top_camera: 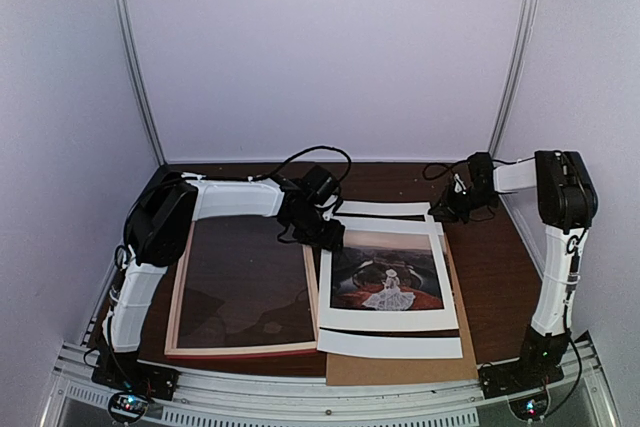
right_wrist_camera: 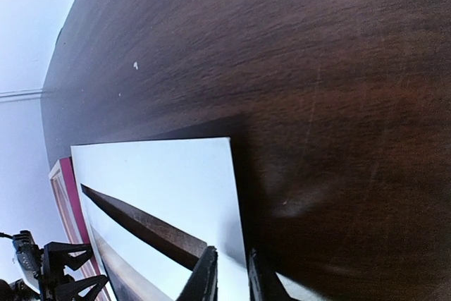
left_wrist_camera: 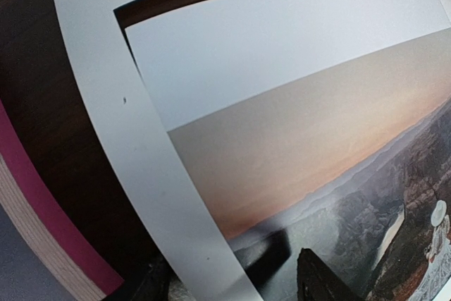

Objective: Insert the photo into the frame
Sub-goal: Pick up the mat board from the photo.

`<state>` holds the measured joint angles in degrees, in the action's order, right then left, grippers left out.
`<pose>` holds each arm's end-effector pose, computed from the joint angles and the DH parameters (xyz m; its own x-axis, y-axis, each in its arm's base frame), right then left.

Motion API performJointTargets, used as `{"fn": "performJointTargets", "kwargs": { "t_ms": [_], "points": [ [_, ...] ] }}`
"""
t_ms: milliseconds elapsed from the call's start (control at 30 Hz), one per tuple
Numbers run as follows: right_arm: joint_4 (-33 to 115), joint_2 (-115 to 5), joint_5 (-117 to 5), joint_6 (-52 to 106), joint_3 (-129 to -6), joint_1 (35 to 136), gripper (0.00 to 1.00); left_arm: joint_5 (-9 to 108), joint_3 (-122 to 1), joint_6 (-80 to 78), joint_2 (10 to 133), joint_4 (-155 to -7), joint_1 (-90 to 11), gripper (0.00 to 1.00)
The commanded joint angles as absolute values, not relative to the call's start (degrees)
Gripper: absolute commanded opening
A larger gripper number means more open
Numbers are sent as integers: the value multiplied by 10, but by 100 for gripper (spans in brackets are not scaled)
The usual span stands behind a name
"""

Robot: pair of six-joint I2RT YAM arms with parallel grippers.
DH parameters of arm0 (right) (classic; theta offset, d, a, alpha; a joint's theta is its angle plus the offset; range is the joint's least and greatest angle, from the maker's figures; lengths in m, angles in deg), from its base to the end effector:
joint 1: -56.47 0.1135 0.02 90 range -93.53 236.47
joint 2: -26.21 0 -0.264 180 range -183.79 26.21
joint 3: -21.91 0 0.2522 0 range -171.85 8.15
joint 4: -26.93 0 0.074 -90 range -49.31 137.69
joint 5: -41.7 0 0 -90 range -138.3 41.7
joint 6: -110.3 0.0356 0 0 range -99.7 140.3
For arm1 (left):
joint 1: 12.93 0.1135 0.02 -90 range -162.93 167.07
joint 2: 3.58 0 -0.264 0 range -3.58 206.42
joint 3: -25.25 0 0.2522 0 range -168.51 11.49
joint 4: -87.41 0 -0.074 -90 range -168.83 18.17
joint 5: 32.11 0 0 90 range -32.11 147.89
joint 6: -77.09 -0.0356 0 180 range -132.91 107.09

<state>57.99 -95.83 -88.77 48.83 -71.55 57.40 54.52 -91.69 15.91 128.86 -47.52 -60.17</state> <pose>0.4322 0.0301 0.1294 -0.9205 0.3485 -0.1766 0.1130 0.6703 0.7334 0.3345 -0.3649 0.1455 -0.8808 0.2438 -0.4058 0.3743 0.8835 -0.2817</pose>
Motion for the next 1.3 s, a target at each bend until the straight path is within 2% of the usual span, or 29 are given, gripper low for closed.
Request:
{"fn": "performJointTargets", "kwargs": {
  "t_ms": [0,500,700,833,1000,1267],
  "points": [
    [575,-962,-934,489,-712,573,17,548,-902,159,1299,-481,-600,63],
    [635,-952,-984,409,-733,573,15,553,-895,157,1290,-483,-601,63],
    [637,-938,-1004,397,-732,573,8,555,-898,154,1285,-483,-601,63],
    [634,-918,-995,398,-729,574,0,561,-897,150,1273,-484,-601,63],
    [645,-868,-971,405,-726,573,0,570,-889,136,1241,-488,-600,69],
    [692,-761,-946,415,-755,582,0,640,-847,107,1142,-489,-597,89]
  ]
}}
